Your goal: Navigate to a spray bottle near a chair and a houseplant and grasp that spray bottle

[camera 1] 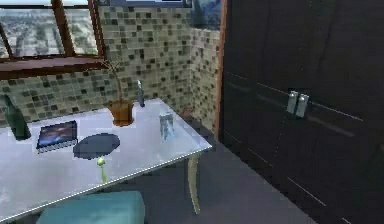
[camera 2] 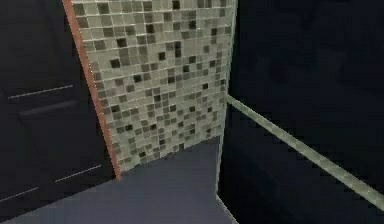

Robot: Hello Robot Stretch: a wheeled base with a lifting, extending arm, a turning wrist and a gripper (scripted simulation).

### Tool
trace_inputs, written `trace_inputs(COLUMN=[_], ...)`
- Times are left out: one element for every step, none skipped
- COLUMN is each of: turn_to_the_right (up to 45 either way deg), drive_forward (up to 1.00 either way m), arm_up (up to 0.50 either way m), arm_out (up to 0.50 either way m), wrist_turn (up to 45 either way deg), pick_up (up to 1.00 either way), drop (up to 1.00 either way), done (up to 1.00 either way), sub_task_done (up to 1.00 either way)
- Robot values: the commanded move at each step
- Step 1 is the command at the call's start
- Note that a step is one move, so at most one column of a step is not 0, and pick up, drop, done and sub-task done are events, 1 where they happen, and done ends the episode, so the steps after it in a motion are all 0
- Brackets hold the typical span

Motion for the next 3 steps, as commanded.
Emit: trace_inputs(turn_to_the_right=[0.0, 45.0, 0.0], drive_forward=[0.65, 0.0, 0.6], arm_up=[0.0, 0.0, 0.0], arm_out=[0.0, 0.0, 0.0], wrist_turn=[0.0, 0.0, 0.0], pick_up=[0.0, 0.0, 0.0], drop=[0.0, 0.0, 0.0], done=[0.0, 0.0, 0.0], sub_task_done=[0.0, 0.0, 0.0])
